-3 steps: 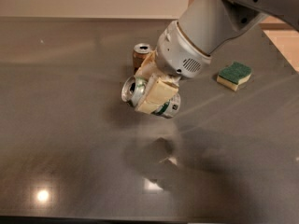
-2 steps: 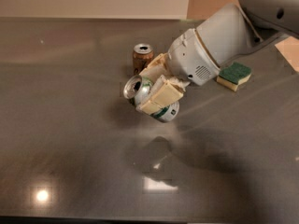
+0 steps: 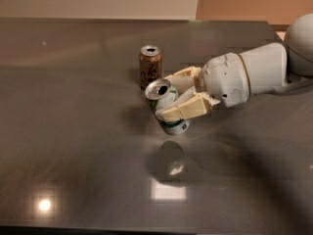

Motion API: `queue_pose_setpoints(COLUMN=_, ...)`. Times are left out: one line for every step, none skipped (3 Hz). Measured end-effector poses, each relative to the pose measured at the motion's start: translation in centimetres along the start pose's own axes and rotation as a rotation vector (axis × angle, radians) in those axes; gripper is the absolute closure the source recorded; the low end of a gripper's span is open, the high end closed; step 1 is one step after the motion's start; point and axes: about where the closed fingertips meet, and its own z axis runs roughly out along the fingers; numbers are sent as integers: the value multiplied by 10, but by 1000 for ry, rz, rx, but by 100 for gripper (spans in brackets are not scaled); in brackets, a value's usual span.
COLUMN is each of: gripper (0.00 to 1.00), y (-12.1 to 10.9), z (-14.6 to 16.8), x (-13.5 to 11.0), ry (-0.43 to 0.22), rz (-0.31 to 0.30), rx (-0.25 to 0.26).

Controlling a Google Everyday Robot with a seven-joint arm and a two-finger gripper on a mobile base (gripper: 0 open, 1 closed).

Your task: Place 7up can upright

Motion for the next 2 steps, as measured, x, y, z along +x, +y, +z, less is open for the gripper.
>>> queue_pose_setpoints(gripper=100, y=1, z=-13, x=11, ry=-101, rz=29, rx=22)
queue_pose_setpoints(gripper=81, y=1, z=-24, x=26, ry=-153, rz=58, rx=51)
